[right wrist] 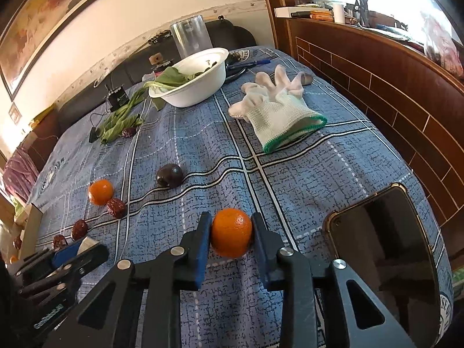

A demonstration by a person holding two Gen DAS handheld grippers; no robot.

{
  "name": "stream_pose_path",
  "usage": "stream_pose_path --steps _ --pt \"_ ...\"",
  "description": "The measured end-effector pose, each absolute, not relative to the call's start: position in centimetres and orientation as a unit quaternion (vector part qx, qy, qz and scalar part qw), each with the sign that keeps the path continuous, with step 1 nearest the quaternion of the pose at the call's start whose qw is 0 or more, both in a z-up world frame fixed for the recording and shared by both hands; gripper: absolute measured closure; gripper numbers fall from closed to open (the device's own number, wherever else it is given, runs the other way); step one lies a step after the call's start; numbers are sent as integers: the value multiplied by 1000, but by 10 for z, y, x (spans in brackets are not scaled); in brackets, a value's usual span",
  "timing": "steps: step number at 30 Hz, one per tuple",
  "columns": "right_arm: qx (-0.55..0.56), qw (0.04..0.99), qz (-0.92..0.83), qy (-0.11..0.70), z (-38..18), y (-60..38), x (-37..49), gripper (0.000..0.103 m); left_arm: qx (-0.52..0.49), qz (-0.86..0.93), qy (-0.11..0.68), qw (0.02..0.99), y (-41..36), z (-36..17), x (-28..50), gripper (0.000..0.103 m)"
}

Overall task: Organize fruits
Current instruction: 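Grasp a white cube with left tool while right tool grasps an orange, then carry cube and orange into the tray and open both tools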

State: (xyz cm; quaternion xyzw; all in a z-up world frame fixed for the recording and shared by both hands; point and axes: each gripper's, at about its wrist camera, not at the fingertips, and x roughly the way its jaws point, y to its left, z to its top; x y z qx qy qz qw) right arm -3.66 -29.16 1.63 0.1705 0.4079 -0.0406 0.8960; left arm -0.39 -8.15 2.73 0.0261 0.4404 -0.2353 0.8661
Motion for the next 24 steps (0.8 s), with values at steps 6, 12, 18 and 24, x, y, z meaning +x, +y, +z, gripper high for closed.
stream_pose_path --steps 6,12,18,24 --pt "192 904 -23 381 24 -293 -45 74 -30 -227 412 882 -32 69 -37 76" --pt "195 909 7 368 40 -276 -53 74 -70 -153 383 908 63 95 -67 76" --pt "175 909 66 371 64 -217 -70 74 -105 -44 367 923 167 97 -86 76" --pt "130 902 169 376 89 -117 -74 73 -149 19 366 918 240 88 -95 76"
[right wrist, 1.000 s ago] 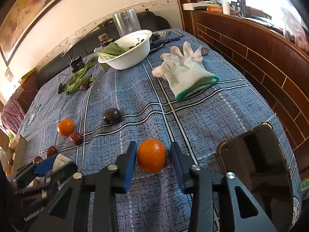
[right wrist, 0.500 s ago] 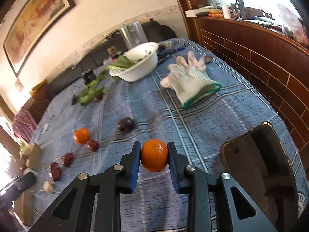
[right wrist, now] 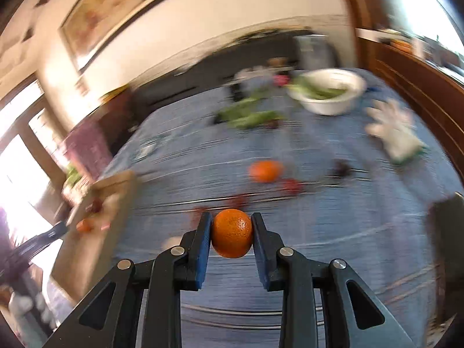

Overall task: Organize fruits
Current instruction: 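Carry cube and orange into the tray and open both tools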

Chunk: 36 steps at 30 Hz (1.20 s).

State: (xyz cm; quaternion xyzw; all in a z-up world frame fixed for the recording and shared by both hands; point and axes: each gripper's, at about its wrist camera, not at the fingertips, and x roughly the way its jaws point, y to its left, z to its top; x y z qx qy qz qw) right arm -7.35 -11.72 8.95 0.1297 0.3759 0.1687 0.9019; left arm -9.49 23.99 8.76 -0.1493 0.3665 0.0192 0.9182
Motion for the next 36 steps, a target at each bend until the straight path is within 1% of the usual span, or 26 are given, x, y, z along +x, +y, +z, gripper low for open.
stream_pose_path --steps 6,11,16,22,28,33,35,36 --pt "74 880 265 387 95 -3 -71 73 -188 55 385 902 288 69 -98 76" --pt "19 856 310 413 78 77 -64 73 -196 64 399 893 310 60 -87 76" --pt "-16 836 324 443 55 128 -50 72 -193 73 422 883 326 53 -63 76" --pt "-44 821 324 468 37 158 -36 72 -201 59 453 867 331 38 -51 76" --pt "-61 819 319 474 33 169 -33 72 -205 52 449 868 328 36 -51 76" --pt "-69 829 321 454 44 169 -42 71 -213 50 428 877 327 48 -62 70" --pt "-65 834 321 444 53 164 -49 69 -212 53 412 885 327 58 -70 62" --pt "-59 839 321 436 60 157 -54 68 -208 58 401 890 326 66 -76 60"
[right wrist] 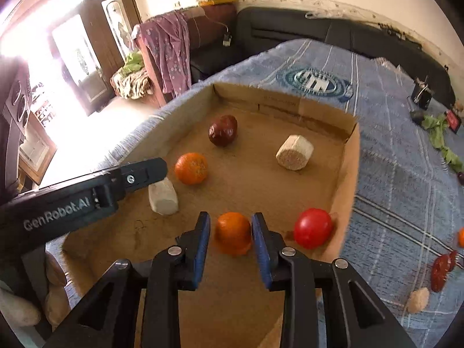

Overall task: Organize fruits
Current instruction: 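Carry cube and orange into the tray and open both tools, then move both tools back toward the remaining fruits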

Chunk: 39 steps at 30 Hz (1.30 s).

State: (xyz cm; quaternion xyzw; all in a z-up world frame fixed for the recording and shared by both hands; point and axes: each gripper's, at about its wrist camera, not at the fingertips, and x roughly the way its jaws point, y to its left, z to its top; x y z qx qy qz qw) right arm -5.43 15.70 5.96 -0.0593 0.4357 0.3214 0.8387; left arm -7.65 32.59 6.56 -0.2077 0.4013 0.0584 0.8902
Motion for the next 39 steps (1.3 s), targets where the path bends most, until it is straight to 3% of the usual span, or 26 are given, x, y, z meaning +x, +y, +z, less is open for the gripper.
stream_pose_path --steps 2,4,10,21,39 --pt "-49 848 317 422 68 146 -64 62 -195 72 380 901 322 79 -89 52" --pt "-35 862 303 406 77 126 -76 50 -179 90 359 912 313 93 -102 44" --pt "37 894 233 381 88 51 -106 35 -108 95 308 940 264 130 -129 17" --pt "64 917 161 360 96 -19 -137 28 4 58 290 955 168 150 -153 17" --pt "83 933 135 323 116 -63 -191 25 20 53 268 962 145 171 -200 17"
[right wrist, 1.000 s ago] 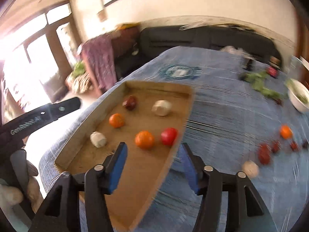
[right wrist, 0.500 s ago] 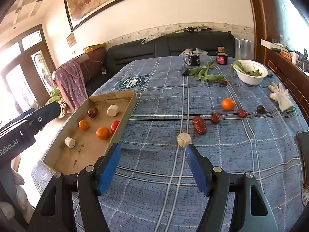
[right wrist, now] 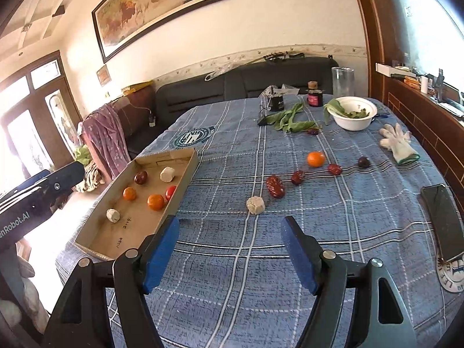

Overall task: Organize fruits
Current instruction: 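Move both tools back toward the remaining fruits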

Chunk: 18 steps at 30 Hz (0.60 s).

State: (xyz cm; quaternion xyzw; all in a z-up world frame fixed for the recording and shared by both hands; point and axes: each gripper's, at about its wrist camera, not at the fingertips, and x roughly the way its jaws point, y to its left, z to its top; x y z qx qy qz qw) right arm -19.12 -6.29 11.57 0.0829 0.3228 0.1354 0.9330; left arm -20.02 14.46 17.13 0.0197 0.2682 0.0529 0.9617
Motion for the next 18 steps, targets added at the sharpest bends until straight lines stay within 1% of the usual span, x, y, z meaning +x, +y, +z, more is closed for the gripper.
stream_pose_path --steps 5,9,13,18 --pt "88 941 92 314 115 -102 -203 25 13 36 273 961 147 170 -208 17" --pt "106 939 41 326 103 -149 -201 23 8 24 271 962 149 167 -205 16" --pt "115 929 10 353 91 -185 -186 23 0 0 299 954 144 153 -183 16" --pt "131 915 14 382 83 -208 -147 23 -9 -42 340 939 130 137 -145 16"
